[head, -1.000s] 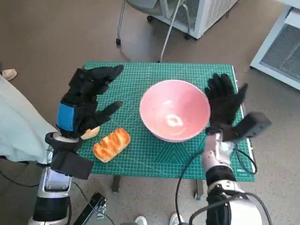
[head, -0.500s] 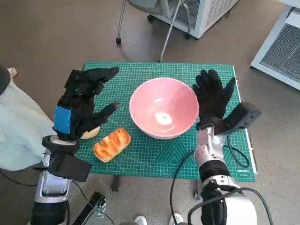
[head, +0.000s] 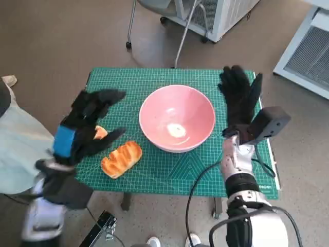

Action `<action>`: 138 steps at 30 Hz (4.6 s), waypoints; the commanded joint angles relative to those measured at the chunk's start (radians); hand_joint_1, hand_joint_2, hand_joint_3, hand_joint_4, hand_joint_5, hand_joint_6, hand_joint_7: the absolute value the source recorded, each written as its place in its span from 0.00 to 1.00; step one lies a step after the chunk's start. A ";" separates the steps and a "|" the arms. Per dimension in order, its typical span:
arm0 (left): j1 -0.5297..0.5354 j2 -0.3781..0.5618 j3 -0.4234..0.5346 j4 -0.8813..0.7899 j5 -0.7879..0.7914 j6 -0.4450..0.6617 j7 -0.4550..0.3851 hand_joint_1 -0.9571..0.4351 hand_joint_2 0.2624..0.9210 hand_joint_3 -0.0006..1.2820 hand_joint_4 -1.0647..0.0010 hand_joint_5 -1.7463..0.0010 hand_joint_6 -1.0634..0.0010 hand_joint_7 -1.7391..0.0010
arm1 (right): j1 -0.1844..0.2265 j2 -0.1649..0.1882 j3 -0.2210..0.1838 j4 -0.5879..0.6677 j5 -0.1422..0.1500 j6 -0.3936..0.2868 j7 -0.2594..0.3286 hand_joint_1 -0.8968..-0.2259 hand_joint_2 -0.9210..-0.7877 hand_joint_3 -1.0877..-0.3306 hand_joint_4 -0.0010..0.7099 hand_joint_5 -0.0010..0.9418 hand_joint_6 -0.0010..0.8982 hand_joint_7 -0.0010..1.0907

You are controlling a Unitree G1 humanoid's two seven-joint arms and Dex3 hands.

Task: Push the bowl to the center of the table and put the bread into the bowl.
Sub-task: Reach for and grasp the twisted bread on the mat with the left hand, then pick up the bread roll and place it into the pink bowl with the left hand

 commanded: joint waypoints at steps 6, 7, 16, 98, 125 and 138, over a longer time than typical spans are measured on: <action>0.107 0.128 0.043 -0.247 0.026 0.337 -0.204 0.71 0.82 0.00 0.74 1.00 0.57 0.93 | 0.066 -0.063 0.125 -0.114 -0.130 -0.224 0.021 0.68 0.22 0.54 0.67 0.02 0.30 0.68; 0.113 0.136 0.043 -0.270 0.032 0.369 -0.219 0.71 0.82 0.00 0.75 1.00 0.58 0.95 | 0.073 -0.070 0.136 -0.126 -0.142 -0.246 0.020 0.68 0.20 0.55 0.67 0.02 0.30 0.70; 0.149 0.161 -0.003 -0.442 0.111 0.603 -0.280 0.70 0.80 0.00 0.78 1.00 0.60 0.98 | 0.120 -0.097 0.193 -0.212 -0.189 -0.359 0.016 0.67 0.02 0.59 0.65 0.00 0.26 0.75; -0.036 0.031 -0.499 0.120 0.592 0.639 -0.083 0.70 0.46 0.64 0.51 0.05 0.45 0.32 | 0.184 -0.068 0.220 -0.287 -0.032 -0.326 0.150 0.68 0.00 0.60 0.62 0.00 0.20 0.82; -0.012 0.020 -0.324 -0.013 0.585 0.556 0.004 0.69 0.86 0.18 0.35 0.23 0.35 0.46 | 0.200 -0.058 0.219 -0.298 -0.027 -0.324 0.160 0.68 0.00 0.61 0.63 0.01 0.20 0.83; -0.038 0.004 -0.199 -0.211 0.545 0.563 -0.020 0.69 0.98 0.04 0.27 0.34 0.38 0.40 | 0.204 -0.059 0.216 -0.297 -0.031 -0.327 0.155 0.69 0.00 0.61 0.63 0.01 0.20 0.83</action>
